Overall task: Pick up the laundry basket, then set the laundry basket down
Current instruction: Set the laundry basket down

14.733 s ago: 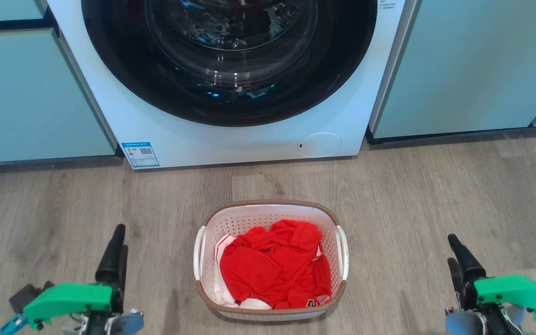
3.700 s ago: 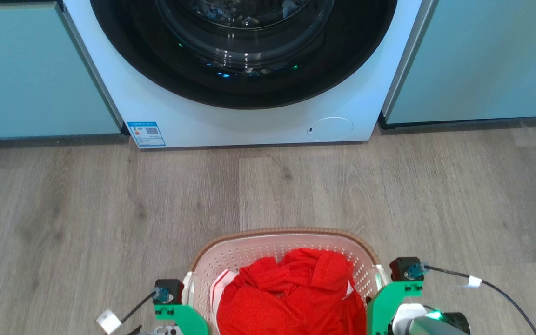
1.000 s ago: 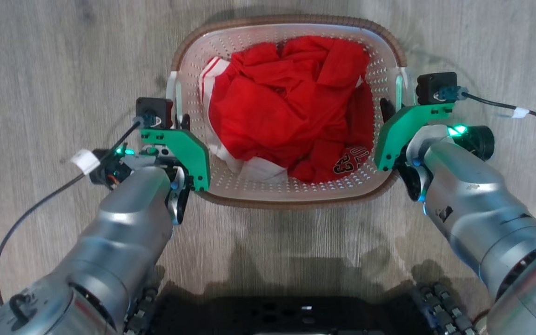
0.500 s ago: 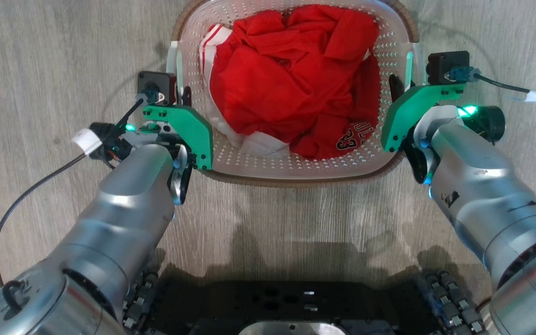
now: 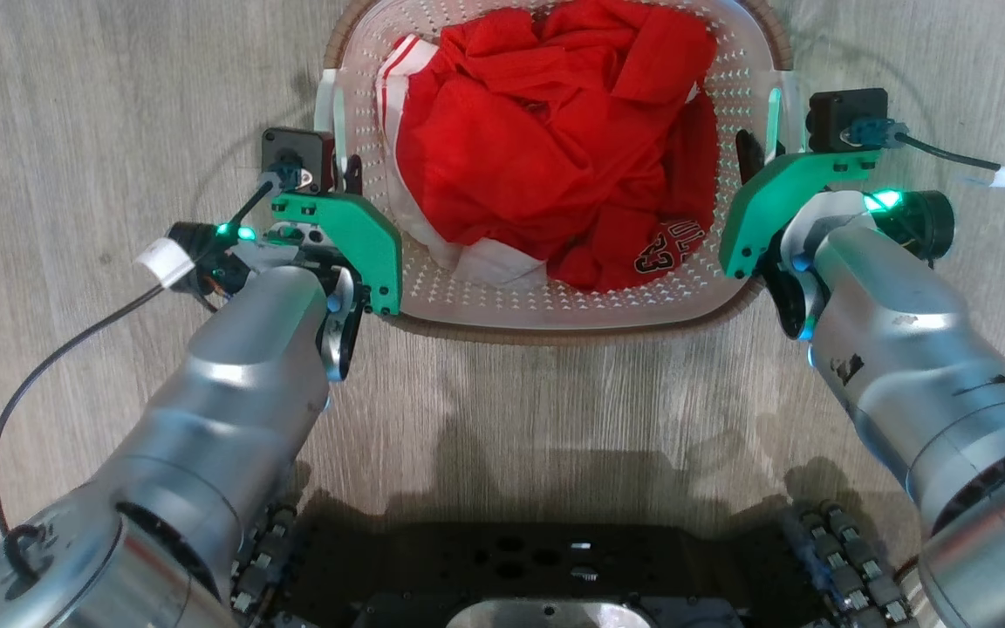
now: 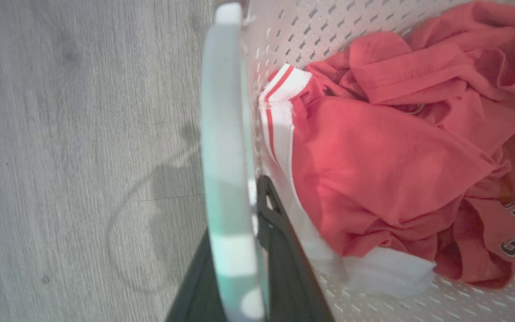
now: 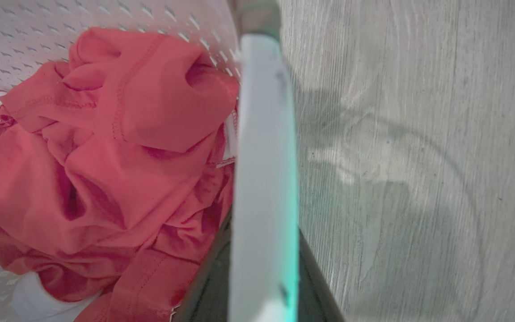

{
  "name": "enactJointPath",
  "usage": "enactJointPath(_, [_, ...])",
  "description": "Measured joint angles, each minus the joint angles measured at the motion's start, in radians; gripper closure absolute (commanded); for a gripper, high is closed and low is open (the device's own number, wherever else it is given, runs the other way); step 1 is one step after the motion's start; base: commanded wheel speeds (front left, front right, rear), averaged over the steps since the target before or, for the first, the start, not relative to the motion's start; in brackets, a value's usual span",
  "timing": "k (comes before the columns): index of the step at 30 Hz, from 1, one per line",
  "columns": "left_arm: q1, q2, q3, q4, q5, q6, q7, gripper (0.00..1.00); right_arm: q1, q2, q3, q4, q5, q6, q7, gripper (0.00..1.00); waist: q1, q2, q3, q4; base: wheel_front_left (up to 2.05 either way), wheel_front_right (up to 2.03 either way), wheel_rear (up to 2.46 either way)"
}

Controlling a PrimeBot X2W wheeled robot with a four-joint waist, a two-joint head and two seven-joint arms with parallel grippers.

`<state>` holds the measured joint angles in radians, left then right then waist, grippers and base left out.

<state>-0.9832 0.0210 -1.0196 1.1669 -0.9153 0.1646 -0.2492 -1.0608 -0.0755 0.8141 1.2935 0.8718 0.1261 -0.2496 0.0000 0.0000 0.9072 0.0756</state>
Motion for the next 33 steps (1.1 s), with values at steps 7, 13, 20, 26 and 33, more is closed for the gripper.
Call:
enactJointPath(7, [0.0,0.0,0.005,0.0,0.008,0.0,0.0,1.0,0.003,0.003,-0.038,0.0,-0.049,0.0,0.0,0.85,0.0,0.0,-0.003,0.0,0.0,0.0,0.0])
enactJointPath(13, [-0.001,0.0,0.007,0.007,0.008,0.003,-0.003,0.71,0.003,0.004,-0.063,0.001,-0.095,0.0,0.0,0.58,0.0,0.0,-0.007,-0.003,0.0,0.0,0.0])
enactJointPath(20, [-0.001,0.005,-0.002,0.014,0.005,0.004,-0.003,0.16,0.004,0.006,-0.092,0.001,-0.133,0.0,0.002,0.0,0.0,0.0,-0.017,-0.004,0.0,0.0,0.0])
enactJointPath(26, [0.0,0.005,-0.008,0.015,-0.019,0.012,-0.003,0.0,0.005,0.006,-0.101,0.001,-0.14,0.0,0.002,0.0,0.0,0.0,-0.031,-0.001,0.0,0.0,0.0])
enactJointPath(33, [0.002,0.005,-0.005,0.011,-0.019,0.022,-0.003,0.0,0.009,0.006,-0.102,0.001,-0.142,0.0,0.001,0.0,0.0,0.0,-0.062,-0.001,0.0,0.0,0.0])
